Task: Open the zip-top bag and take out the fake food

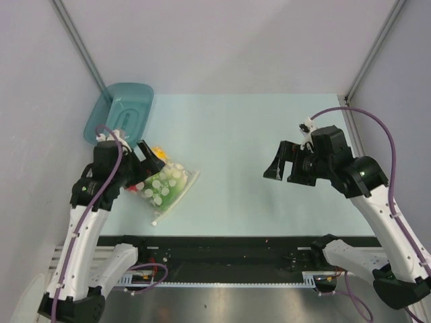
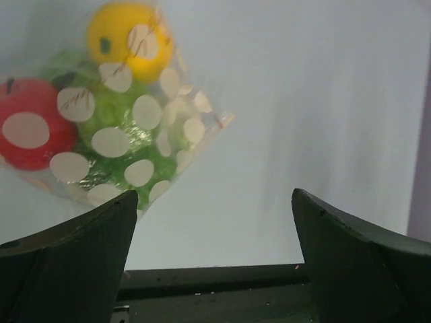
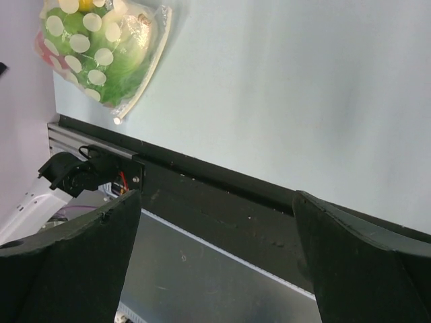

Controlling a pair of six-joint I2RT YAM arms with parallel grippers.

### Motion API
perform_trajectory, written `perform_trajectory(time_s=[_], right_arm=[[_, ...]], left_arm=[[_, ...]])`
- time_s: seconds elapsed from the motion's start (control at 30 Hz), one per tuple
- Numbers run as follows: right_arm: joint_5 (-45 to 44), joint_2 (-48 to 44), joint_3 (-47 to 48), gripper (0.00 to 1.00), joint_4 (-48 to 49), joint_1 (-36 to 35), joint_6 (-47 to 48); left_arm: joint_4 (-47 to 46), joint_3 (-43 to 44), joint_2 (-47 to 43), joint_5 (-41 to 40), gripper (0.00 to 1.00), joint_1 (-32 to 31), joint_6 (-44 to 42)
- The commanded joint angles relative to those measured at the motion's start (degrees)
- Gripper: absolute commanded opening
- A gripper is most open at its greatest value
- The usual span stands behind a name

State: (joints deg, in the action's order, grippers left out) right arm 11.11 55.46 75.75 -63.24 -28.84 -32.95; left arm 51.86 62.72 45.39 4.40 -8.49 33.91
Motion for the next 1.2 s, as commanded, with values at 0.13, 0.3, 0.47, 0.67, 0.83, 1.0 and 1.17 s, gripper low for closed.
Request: perform_trajectory(time_s=[0.13,0.3,0.47,0.67,0.83,1.0,1.17], right_arm=[[9.0,7.02,-1.46,1.0,6.28,1.25,4.3],[16.73,10.1,-4.2,1.0,8.22,0.98,6.84],[18.33,11.95,-2.54,1.0,8.84,0.72,9.92],[18.59,13.0,-1.48,1.0,8.84,-0.43,11.59],[18.59,14.41,-2.09,1.0,9.71,-0.52,12.12],[19.82,16.25,-4.11,1.0,11.73,-0.6,11.77],[22.02,18.45,-6.39,1.0,16.65,-1.74,10.45]], left_arm=[[2.64,-12.35,0.76,-6.08,1.0,1.46,7.92],[-4.73,-19.63,1.98,-4.93,1.0,2.34,9.68],[-12.83,-24.13,8.74,3.76,1.0,3.39,4.94],[-15.37,-24.31,15.42,1.04,1.0,3.48,2.65],[-22.39,-25.37,20.17,7.71,0.88,3.48,2.47],[-24.7,-25.89,19.05,11.24,0.6,3.22,4.49],[-25.49,-27.64,14.03,14.3,0.39,3.22,6.25]])
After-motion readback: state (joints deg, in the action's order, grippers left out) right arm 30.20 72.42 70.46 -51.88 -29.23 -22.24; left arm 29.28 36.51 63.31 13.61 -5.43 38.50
